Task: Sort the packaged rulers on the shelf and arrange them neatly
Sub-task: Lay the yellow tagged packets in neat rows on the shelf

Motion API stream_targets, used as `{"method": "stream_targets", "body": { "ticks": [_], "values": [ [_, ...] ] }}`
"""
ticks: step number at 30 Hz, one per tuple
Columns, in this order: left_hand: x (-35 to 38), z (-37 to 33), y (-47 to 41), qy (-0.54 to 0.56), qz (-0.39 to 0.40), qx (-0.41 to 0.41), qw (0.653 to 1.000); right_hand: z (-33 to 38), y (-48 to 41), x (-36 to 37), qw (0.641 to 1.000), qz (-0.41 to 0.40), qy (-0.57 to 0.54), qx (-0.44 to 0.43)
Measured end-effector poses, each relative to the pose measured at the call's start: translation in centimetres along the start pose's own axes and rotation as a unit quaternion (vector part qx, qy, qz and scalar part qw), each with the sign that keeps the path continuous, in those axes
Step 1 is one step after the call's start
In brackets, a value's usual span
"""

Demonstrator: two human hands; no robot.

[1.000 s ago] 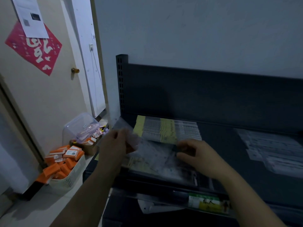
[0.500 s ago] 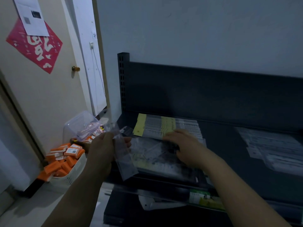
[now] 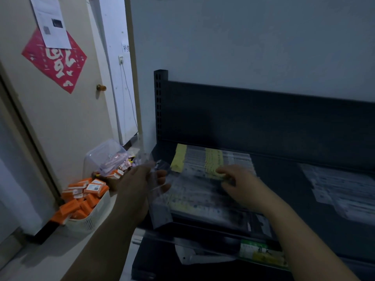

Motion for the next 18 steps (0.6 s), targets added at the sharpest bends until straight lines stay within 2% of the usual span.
{"method": "stream_targets", "body": {
  "ticks": [2,4,6,8,10,15,16,18],
  "values": [
    [0.1,0.3,-0.2,-0.001,-0.008,-0.005,1.0,0.0,0.2,0.6,0.999,0.029,0.021,0.016],
    [0.0,0.6,-0.5,0.002,-0.019,-0.011,1.0,0.0,0.3,0.8,0.999,-0.006,0.03,0.025],
    [0.1,0.7,-0.4,0.01,0.0,-0.009,1.0,-0.1,0.3,0.6,0.998,-0.054,-0.025,0.038],
    [0.5,0.6,-0.2,0.018,0.015,-0.002,1.0,-0.3,0.2,0.0,0.986,-0.089,-0.126,0.061],
    [0.7,0.9,-0.1,0.02,0.018,-0.004,1.0,-0.3,0.2,-0.6,0.96,-0.091,-0.248,0.089],
    [2.6,1.5,0.1,0.041,0.046,-0.034,0.998,1.0,1.0,-0.2,0.846,0.025,-0.517,0.128],
    [2.9,1.5,0.1,0.044,0.042,-0.037,0.997,1.3,1.1,0.0,0.828,0.038,-0.544,0.131],
    [3.6,1.2,0.0,0.042,0.031,-0.03,0.998,1.7,1.3,0.4,0.816,0.054,-0.56,0.137]
  ]
}}
Point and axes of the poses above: each hand's wrist, its own y-axis away from the middle knuckle, its own x-axis out of the palm, z = x × y, the point moved 3 cm from there along -y, towards the middle knuckle, and after that the axes turned 12 degrees about x, right-handed, at the moved point
